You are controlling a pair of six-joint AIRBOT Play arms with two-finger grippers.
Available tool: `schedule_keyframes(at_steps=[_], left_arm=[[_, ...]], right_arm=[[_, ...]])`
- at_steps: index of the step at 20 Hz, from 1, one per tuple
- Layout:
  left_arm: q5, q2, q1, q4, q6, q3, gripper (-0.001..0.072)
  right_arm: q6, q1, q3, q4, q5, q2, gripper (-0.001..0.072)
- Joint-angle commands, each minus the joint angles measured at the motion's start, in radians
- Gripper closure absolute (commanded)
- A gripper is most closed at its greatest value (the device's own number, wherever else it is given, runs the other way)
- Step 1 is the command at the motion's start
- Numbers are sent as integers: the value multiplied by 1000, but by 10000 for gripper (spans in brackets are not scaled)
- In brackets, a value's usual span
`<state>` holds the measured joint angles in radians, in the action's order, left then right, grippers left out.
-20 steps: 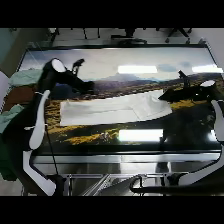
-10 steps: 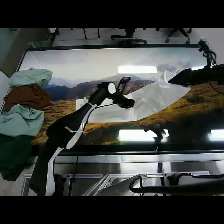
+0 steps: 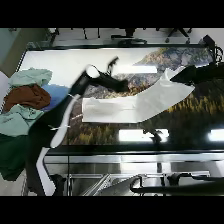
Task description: Fold the shirts.
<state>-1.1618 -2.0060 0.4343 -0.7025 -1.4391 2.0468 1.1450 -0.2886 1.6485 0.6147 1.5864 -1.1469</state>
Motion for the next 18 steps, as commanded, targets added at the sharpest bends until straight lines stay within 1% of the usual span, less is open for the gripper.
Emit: schedule_keyframes(at_steps=[1,4,6,8,9,10,11,12,13,14,16,18], left_arm=[[-117,220,-198,156,44,-1,696],[-159,385,-339,154,44,-2,696],[-209,455,-393,147,44,-2,695],[-226,515,-414,145,66,-44,695],[-225,546,-412,145,92,-88,695],[-226,568,-412,145,113,-130,695],[-228,586,-412,145,122,-172,695],[-225,599,-413,145,134,-207,695],[-227,607,-419,145,150,-241,695],[-231,611,-430,146,152,-264,695],[-236,612,-451,149,152,-290,695],[-251,612,-472,150,153,-291,695]], right_arm=[[14,102,-2,-92,-87,-10,690],[14,376,-2,-94,-303,-49,689],[-5,622,-2,-93,-489,-124,688],[-117,866,-2,-92,-729,-248,677],[-169,972,-1,-93,-870,-323,569],[-223,1048,0,-93,-984,-387,360],[-268,1099,2,-92,-1059,-433,325],[-291,1114,2,-91,-1089,-453,329],[-287,1102,2,-75,-1084,-455,329],[-262,1076,2,-64,-1062,-445,329],[-212,996,2,-43,-945,-406,330],[-112,885,2,35,-795,-352,329]])
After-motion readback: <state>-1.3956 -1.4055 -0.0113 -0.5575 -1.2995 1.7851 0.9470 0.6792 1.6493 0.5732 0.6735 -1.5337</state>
